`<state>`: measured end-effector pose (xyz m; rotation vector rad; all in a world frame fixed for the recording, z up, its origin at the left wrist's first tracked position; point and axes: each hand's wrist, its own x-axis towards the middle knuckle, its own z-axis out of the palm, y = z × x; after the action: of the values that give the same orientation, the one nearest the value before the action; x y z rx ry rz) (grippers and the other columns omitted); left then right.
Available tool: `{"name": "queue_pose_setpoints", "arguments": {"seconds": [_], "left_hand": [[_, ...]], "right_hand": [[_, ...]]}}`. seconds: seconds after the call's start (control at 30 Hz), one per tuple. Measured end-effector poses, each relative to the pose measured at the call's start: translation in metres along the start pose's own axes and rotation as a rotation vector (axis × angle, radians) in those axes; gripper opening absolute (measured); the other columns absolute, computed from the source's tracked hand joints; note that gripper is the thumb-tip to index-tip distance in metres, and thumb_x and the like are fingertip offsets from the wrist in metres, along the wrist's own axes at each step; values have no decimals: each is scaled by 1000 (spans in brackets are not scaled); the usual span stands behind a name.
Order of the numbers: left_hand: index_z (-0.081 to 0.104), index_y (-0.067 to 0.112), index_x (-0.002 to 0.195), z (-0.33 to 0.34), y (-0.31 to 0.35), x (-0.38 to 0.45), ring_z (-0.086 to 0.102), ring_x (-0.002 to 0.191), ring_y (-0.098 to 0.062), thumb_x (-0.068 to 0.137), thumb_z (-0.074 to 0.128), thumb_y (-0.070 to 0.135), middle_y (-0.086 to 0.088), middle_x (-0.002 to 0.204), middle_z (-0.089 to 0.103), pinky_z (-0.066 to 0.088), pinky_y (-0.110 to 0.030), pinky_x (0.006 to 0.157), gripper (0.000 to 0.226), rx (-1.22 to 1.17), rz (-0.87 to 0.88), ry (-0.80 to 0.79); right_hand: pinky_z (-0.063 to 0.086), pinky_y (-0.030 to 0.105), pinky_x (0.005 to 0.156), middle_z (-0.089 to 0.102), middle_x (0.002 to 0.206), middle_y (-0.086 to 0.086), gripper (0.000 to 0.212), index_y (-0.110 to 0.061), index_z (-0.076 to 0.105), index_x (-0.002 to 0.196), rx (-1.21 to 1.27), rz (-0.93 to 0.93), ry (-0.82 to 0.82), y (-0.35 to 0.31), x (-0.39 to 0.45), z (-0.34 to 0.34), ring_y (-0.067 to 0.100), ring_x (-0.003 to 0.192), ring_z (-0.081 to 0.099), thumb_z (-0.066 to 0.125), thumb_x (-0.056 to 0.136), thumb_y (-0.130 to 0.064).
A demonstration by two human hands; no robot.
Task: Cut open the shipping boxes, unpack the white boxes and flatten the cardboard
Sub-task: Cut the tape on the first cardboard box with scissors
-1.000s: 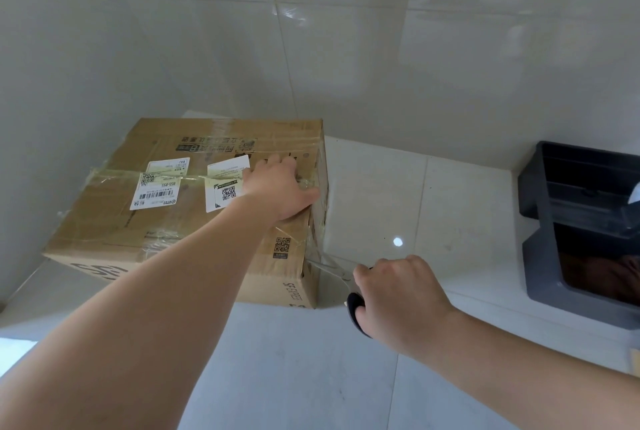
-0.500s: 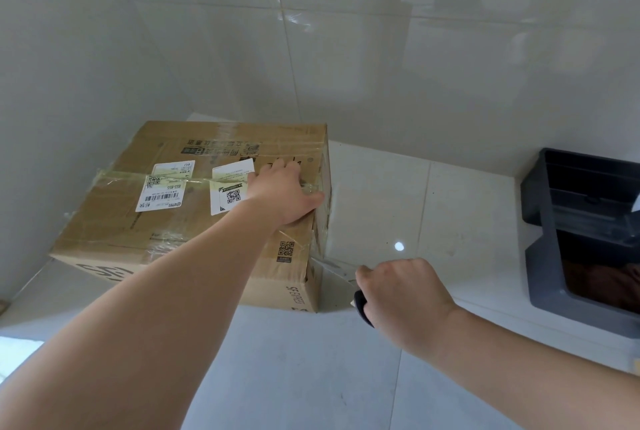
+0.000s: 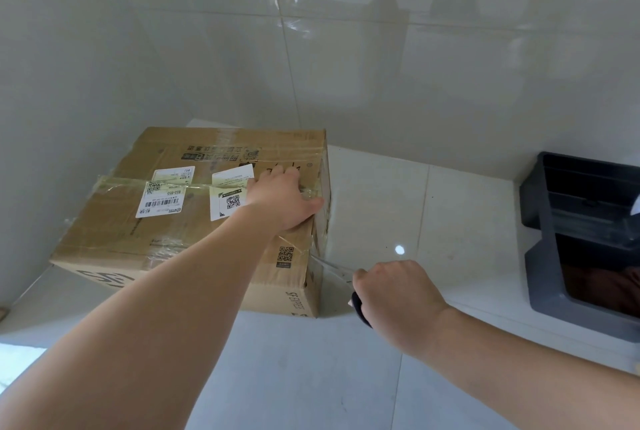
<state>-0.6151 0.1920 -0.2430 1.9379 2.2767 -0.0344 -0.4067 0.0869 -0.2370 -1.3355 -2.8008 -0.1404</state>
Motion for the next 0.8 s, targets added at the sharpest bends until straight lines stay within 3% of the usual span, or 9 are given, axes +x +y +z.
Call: {"name": "queue_pose_setpoints", "arguments": {"seconds": [0.1,0.17,0.27,0.33,0.47,0.53,0.63,0.73,0.8], "left_hand": [[44,27,95,1,0,1,47,105,-22,75,48,69,4,96,44,35,-43,92,47,-2,2,3],[44,27,95,1,-1,1,47,103,-22,75,48,69,4,97,46,35,-43,92,47,3,4,3],[44,27,95,1,-1,1,48,103,-22,75,47,70,4,97,46,35,-43,92,47,3,5,4],[44,27,95,1,-1,1,48,103,-22,76,47,70,4,96,45,35,-43,93,47,4,7,2],[44,27,94,0,-1,1,48,104,-23,75,47,70,4,95,44,35,-44,93,47,9,2,-2],[44,27,94,0,0,1,47,104,-22,75,47,70,4,95,43,35,-44,93,47,10,1,-6],[44,27,94,1,-1,1,47,102,-22,75,46,70,5,93,43,35,-44,93,46,8,1,-2],[44,28,93,0,0,1,46,100,-21,75,46,70,4,93,43,35,-44,92,46,6,-3,-3],[45,27,92,0,-1,0,45,99,-21,75,45,70,4,92,43,35,-44,91,46,2,-3,-3]], "right_hand": [[-7,17,56,36,31,-6,74,-22,24,47,1,8,-18,1,1,-4,16,24,28,94,24,-29],[-6,16,56,31,31,-6,75,-21,25,47,19,-9,-25,5,2,-7,18,29,19,95,30,-42],[-4,16,52,1,43,-7,71,-19,26,46,18,7,-26,10,5,-8,18,35,14,89,38,-52],[-4,17,49,-6,50,-6,64,-20,29,46,-24,49,-51,12,8,-11,18,35,16,84,43,-52],[10,25,44,25,51,-5,35,-21,42,67,-17,-39,-78,17,13,1,18,46,31,56,86,-47],[13,25,45,34,56,-5,32,-21,43,72,-8,-37,-80,18,14,1,21,53,40,51,91,-45],[8,22,44,51,57,-3,36,-22,38,65,-56,-41,-42,18,16,-6,21,50,49,67,82,-37],[7,24,44,59,65,-2,46,-21,27,60,-44,-116,-106,19,17,1,22,53,50,66,83,-28],[-1,18,46,50,44,-3,63,-22,25,52,-105,-127,-122,19,16,-6,17,35,48,87,54,-35]]}}
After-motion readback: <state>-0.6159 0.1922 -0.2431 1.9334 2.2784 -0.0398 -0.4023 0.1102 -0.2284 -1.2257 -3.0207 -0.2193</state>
